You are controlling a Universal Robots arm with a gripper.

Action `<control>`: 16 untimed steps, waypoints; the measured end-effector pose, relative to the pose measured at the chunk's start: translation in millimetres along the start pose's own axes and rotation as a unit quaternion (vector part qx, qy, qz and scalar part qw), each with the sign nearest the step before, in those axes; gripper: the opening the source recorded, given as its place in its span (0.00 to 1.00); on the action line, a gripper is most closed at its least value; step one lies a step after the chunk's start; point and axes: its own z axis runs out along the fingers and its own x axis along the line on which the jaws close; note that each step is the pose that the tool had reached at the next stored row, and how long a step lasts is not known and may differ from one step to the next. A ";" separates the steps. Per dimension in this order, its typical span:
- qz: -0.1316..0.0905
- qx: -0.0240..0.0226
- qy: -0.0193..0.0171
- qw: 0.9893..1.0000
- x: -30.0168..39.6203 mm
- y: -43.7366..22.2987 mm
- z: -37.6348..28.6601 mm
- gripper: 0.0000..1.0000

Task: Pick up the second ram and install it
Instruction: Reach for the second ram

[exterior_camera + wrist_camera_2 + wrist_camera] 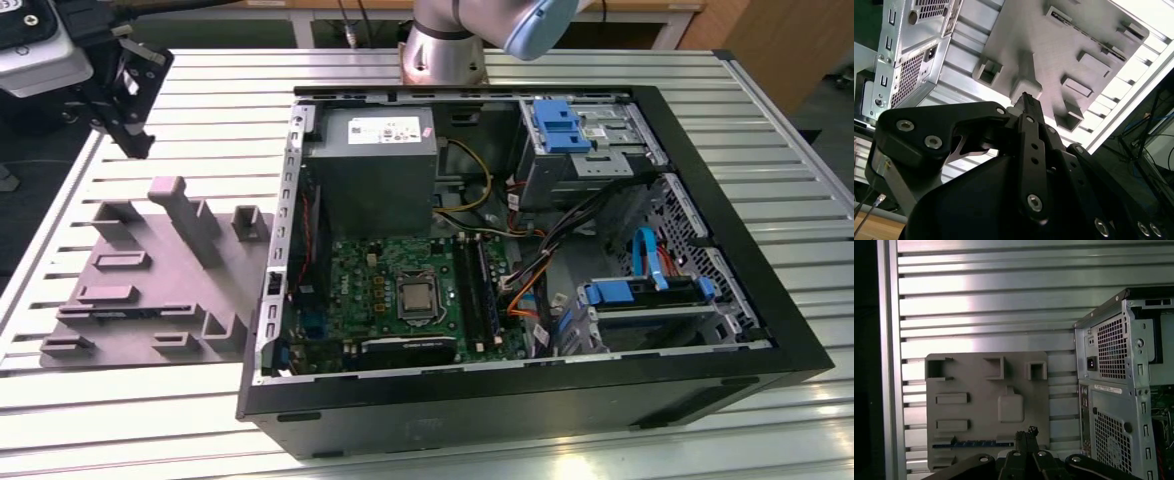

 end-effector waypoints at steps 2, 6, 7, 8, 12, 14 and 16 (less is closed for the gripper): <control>0.000 0.000 0.000 1.000 0.2 -0.5 0.2 0.11; 0.000 0.000 0.000 1.000 0.5 -1.5 0.5 0.11; 0.000 0.000 0.000 1.000 0.5 -1.7 0.6 0.11; 0.000 0.000 0.000 1.000 0.6 -1.9 0.6 0.11; 0.000 0.000 0.000 1.000 1.1 -2.6 0.9 0.11; 0.000 0.000 0.000 1.000 1.4 -3.0 1.1 0.11; 0.000 0.000 0.000 1.000 1.6 -3.5 1.2 0.11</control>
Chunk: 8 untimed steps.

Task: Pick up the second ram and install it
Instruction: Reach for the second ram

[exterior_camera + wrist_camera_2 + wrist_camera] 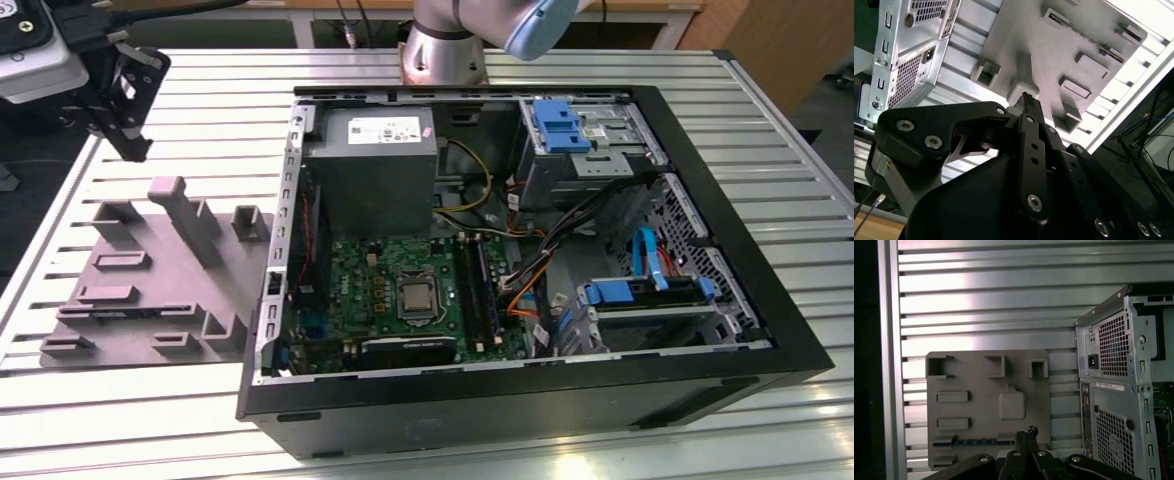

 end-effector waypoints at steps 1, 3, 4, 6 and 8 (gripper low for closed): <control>0.000 0.000 0.000 1.000 0.1 -0.2 0.1 0.11; 0.000 0.000 0.000 1.000 0.3 -0.7 0.2 0.11; 0.000 0.000 0.000 1.000 0.4 -1.0 0.3 0.11; 0.000 0.000 0.000 1.000 0.6 -1.6 0.4 0.11; 0.000 0.000 0.000 1.000 0.8 -2.2 0.6 0.11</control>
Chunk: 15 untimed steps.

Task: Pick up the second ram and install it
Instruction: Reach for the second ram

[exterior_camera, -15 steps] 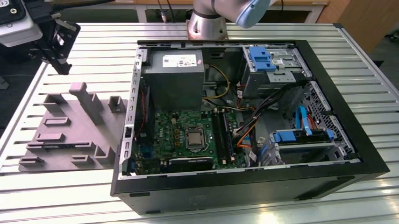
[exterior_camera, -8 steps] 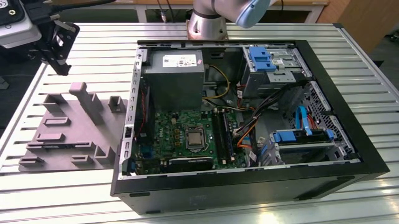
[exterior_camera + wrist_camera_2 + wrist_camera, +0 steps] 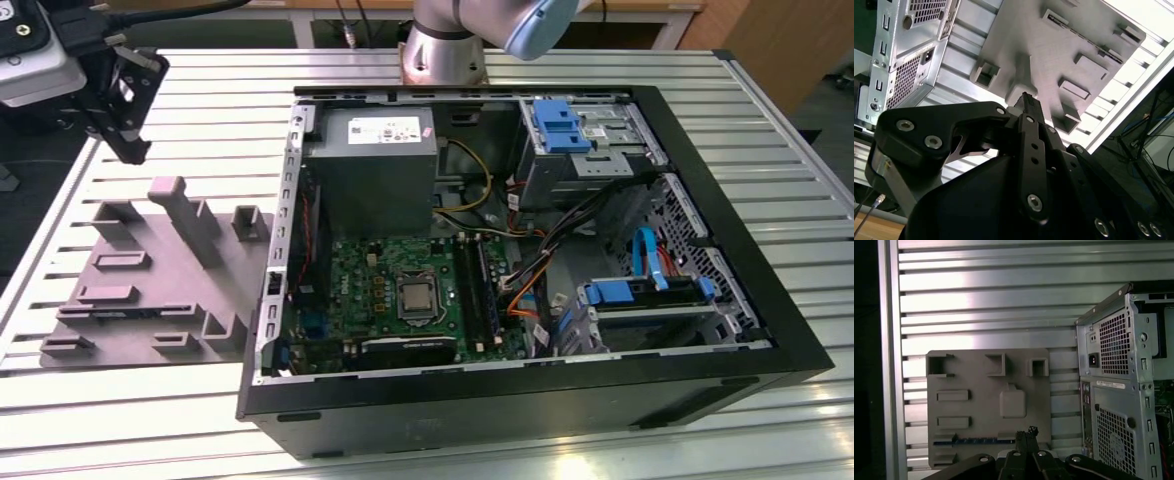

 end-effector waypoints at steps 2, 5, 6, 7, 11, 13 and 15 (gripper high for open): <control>0.000 0.000 0.000 1.000 0.2 -0.6 0.2 0.11; 0.000 0.000 0.000 1.000 0.4 -1.6 0.4 0.11; 0.000 0.000 0.000 1.000 0.5 -1.9 0.4 0.11; 0.000 0.000 0.000 1.000 0.6 -2.2 0.5 0.11; 0.000 0.000 0.000 1.000 0.9 -3.3 0.8 0.11; 0.000 0.000 0.000 1.000 1.1 -3.9 0.9 0.11; 0.000 0.000 0.000 1.000 1.3 -4.5 1.1 0.11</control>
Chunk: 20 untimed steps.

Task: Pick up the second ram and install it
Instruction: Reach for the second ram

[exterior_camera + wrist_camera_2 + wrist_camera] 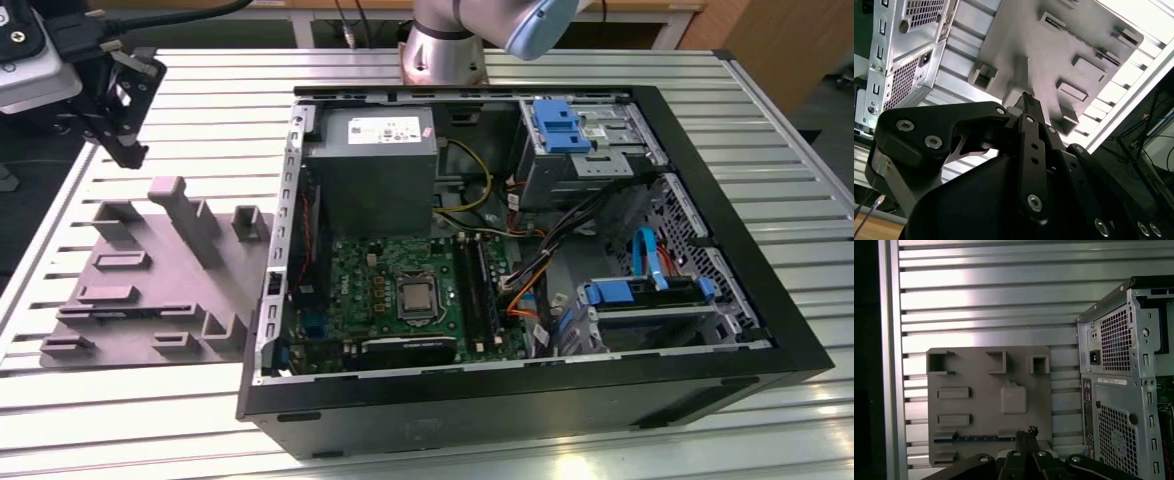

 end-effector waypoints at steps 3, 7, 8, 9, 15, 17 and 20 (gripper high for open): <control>0.000 0.000 0.000 1.000 0.2 -0.9 0.2 0.11; 0.000 0.000 0.000 1.000 0.6 -2.0 0.5 0.11; 0.000 0.000 0.000 1.000 0.7 -2.3 0.6 0.11; 0.000 0.000 0.000 1.000 0.8 -2.6 0.6 0.11; 0.000 0.000 0.000 1.000 1.2 -4.8 1.1 0.11; 0.000 0.000 0.000 1.000 1.5 -5.7 1.4 0.11; 0.000 0.000 0.000 1.000 2.0 -7.1 1.8 0.11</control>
